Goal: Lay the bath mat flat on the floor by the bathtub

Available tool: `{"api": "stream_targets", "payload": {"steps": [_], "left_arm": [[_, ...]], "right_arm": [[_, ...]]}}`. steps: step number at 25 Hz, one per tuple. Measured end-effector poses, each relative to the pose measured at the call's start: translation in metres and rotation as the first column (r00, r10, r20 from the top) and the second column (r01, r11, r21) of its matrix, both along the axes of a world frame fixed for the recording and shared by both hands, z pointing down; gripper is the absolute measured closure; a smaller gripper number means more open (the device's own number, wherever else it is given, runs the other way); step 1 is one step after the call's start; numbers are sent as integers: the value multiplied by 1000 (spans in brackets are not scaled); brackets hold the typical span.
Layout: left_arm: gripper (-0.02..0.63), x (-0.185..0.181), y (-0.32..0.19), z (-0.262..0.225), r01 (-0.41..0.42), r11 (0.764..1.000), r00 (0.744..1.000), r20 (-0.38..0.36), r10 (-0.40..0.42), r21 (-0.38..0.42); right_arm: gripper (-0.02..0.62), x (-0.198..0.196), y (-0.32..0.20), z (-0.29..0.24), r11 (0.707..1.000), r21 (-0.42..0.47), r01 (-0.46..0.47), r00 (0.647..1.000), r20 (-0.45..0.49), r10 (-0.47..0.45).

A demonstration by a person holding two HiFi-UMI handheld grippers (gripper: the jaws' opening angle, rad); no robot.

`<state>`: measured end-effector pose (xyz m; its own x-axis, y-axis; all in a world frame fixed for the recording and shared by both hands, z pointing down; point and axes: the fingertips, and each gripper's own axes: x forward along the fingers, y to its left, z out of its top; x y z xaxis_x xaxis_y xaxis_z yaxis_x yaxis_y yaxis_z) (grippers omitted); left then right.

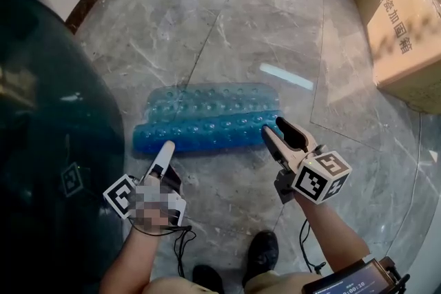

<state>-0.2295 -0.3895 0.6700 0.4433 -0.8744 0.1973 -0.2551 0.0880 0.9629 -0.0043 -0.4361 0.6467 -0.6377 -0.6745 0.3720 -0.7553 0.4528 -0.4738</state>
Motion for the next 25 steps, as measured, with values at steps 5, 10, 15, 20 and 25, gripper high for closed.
{"api": "stream_targets", "payload": {"steps": [5, 10, 15, 20, 25], "left_arm": [[604, 13, -22, 2, -71, 997, 977, 198, 78, -42], [603, 16, -42, 12, -105, 992, 917, 380, 123, -68], [603, 26, -50, 10, -164, 983, 851, 492, 183, -81], [603, 35, -47, 17, -205, 970, 809, 534, 245, -135], [603, 35, -33, 22, -221, 954, 787, 542, 296, -201]], "right_arm": [[503, -19, -24, 23, 999, -17, 27, 972, -232, -30], [551, -36, -44, 43, 998, -29, 48, 926, -372, -55], [552, -46, -45, 66, 994, -62, 92, 849, -517, -111], [588, -48, -23, 77, 989, -88, 121, 810, -568, -149], [588, -42, 28, 68, 982, -110, 154, 826, -531, -189]]}}
